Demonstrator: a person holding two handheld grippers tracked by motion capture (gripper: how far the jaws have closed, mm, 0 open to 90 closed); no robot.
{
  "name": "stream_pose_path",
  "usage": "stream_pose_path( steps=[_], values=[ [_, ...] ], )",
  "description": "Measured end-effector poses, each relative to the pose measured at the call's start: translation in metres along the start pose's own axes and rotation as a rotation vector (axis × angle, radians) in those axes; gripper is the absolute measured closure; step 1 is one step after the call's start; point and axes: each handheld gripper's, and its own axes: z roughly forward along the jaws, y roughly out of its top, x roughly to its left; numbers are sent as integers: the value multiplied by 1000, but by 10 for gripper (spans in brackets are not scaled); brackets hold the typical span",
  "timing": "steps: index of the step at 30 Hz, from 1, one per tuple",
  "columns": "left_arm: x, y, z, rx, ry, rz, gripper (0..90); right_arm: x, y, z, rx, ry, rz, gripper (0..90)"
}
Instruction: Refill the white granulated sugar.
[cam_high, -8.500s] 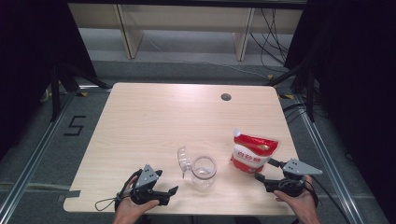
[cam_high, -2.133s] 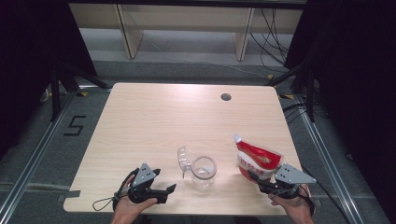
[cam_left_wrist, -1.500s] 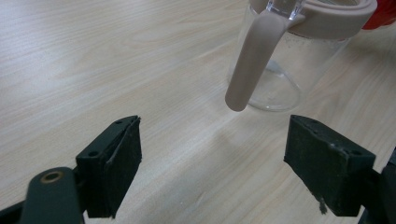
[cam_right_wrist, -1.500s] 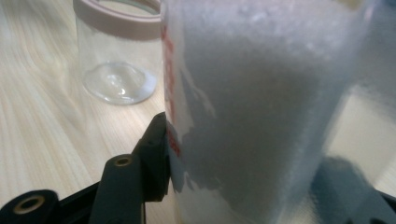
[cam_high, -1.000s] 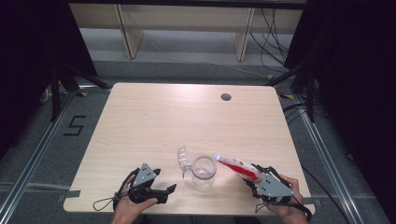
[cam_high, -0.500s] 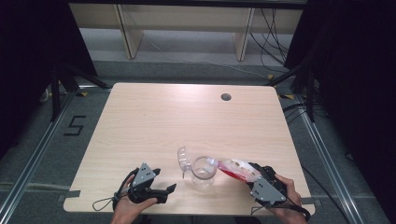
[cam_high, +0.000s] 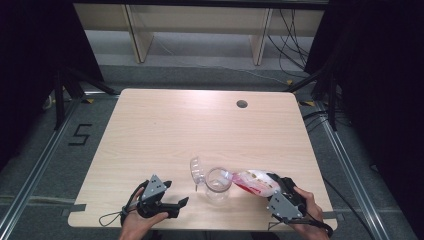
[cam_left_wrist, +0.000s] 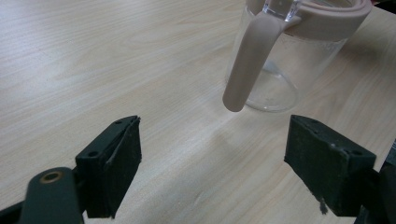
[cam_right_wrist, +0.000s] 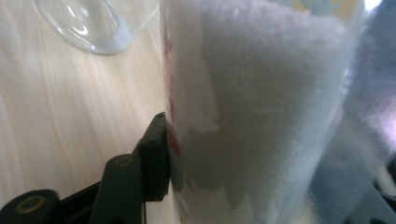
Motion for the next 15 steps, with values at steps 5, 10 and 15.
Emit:
stream_pose_path(
  steps=[5, 10, 15],
  values=[
    [-1, 0, 0, 0, -3, 3, 180, 1, 2, -1, 26, -51, -73, 489],
    [-1, 0, -2, 0, 3, 1, 179, 1, 5, -1, 39, -60, -104, 489],
    [-1, -1, -1, 7, 8, 3, 179, -2, 5, 2, 38, -81, -152, 490]
  ],
)
